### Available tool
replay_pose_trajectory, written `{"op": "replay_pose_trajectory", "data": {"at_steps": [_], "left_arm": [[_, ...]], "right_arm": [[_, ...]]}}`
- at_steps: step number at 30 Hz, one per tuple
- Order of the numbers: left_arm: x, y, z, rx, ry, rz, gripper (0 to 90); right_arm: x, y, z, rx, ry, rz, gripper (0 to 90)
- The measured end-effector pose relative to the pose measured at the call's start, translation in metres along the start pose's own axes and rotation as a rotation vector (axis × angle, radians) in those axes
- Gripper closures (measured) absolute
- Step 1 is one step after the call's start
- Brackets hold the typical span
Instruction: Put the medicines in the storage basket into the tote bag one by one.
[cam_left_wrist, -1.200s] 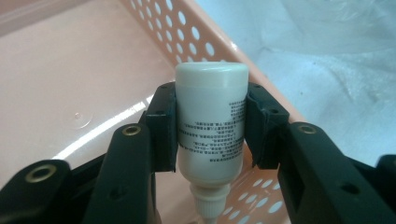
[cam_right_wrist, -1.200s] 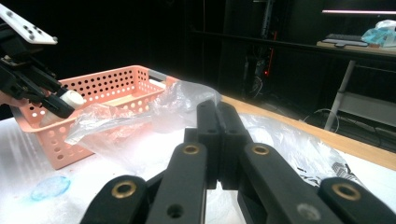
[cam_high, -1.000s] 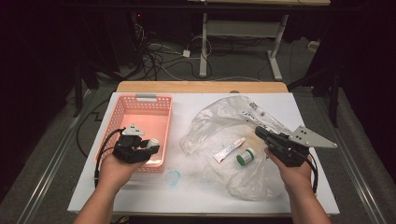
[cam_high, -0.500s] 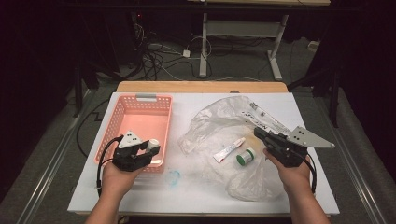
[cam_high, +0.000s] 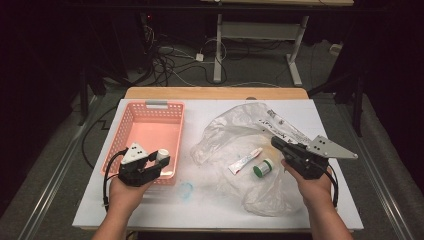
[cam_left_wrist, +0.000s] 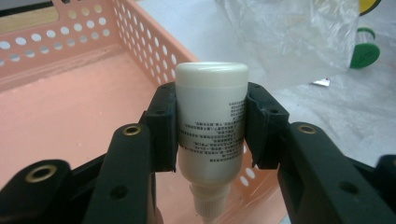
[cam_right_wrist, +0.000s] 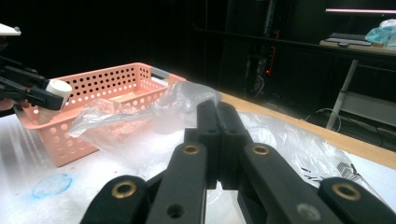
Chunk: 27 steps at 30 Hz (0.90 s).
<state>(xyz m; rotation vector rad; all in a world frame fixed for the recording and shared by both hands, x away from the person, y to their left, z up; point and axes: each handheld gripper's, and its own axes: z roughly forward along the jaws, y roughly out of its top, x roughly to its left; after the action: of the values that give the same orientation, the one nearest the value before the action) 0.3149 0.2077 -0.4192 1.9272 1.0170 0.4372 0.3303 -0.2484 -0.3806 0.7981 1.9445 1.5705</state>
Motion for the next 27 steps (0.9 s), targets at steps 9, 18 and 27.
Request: {"op": "replay_pose_trajectory", "data": {"at_steps": [9, 18, 27], "left_arm": [[-0.013, 0.013, -0.010, -0.068, -0.027, 0.011, 58.5], [-0.033, 0.024, -0.015, -0.116, -0.078, 0.041, 58.6], [-0.053, 0.028, -0.008, -0.110, -0.133, 0.075, 58.6]], "right_arm": [[0.000, 0.000, 0.001, -0.003, -0.002, -0.001, 90.0], [0.000, 0.000, 0.001, -0.001, -0.002, -0.004, 90.0], [0.000, 0.000, 0.000, -0.002, -0.002, -0.003, 90.0]]}}
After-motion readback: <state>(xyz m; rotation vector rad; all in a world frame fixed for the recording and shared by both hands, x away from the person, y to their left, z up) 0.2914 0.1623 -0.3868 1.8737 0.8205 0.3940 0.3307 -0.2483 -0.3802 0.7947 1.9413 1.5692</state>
